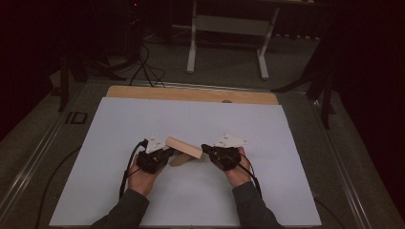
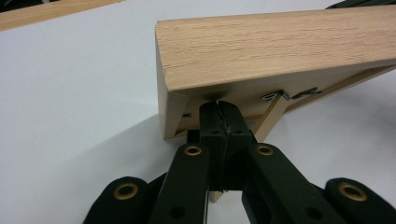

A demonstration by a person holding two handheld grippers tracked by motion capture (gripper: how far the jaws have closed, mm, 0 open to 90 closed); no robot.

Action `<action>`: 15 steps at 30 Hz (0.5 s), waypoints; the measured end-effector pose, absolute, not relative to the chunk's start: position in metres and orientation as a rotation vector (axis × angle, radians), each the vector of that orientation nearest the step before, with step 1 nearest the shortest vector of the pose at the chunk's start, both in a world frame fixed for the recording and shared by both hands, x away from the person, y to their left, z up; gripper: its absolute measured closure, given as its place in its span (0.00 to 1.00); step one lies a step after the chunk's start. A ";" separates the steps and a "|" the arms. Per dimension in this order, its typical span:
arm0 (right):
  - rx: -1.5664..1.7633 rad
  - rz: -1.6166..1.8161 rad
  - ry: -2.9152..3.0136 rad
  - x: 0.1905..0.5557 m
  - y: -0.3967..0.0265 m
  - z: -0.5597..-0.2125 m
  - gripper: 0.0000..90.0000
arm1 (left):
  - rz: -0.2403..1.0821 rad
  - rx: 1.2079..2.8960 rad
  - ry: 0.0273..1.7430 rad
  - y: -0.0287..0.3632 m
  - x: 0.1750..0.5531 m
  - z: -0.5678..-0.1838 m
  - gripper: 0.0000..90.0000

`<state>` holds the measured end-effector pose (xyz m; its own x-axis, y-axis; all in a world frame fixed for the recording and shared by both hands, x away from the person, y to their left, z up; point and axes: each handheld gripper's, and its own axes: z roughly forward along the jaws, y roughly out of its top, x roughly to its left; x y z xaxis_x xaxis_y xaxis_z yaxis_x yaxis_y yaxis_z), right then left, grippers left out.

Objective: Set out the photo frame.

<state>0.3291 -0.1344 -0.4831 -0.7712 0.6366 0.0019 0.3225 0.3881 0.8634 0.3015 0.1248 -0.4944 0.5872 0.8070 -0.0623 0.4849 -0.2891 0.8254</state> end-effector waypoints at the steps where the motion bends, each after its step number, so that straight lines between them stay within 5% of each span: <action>1: 0.833 1.333 2.322 0.329 -0.134 -0.483 1.00 | 0.468 1.948 1.033 0.125 0.301 -0.494 0.99; 15: 0.829 1.332 2.322 0.327 -0.134 -0.483 1.00 | 0.464 1.950 1.021 0.122 0.300 -0.493 0.99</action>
